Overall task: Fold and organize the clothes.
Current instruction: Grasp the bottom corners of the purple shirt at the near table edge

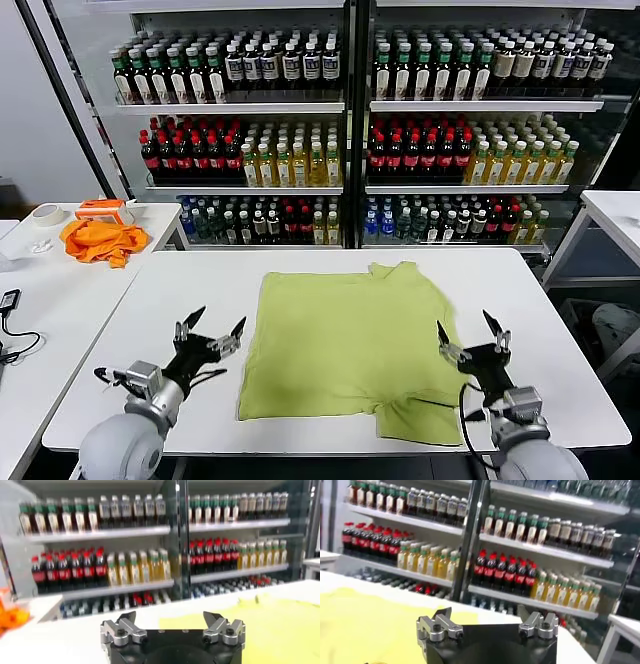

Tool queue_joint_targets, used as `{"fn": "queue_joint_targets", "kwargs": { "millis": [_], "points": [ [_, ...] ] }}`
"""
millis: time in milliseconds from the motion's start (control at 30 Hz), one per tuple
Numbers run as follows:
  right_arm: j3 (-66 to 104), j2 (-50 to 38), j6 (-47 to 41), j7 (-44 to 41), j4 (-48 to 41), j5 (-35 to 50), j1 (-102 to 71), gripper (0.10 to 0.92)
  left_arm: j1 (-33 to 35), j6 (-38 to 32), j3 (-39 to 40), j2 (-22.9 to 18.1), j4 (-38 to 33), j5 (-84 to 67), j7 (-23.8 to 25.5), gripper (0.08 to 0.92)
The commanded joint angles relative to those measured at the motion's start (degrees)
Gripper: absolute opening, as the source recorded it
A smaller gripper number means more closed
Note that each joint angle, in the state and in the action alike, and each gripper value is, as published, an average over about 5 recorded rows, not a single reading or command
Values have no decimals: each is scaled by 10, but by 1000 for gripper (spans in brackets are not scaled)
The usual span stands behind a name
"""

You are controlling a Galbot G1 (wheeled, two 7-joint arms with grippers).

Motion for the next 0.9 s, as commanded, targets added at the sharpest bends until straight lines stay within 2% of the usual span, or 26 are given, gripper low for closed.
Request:
{"fn": "queue_joint_targets", "kwargs": {
  "millis": [33,300,633,900],
  "points": [
    [7,-23,-21,16,33,31,-98,823,100,77,-7,19,-68,-60,-54,822],
    [-3,-8,-26,22,16,33,-106,823,121,77,29,11,-54,-55,-80,823],
    [-9,6,-32,36,-2,41,-106,823,110,70,61,-2,-33,-42,-107,823],
    [-23,8,-29,44,-17,76,-98,823,95,59,90,-8,-6,-16,-152,823]
  ]
}}
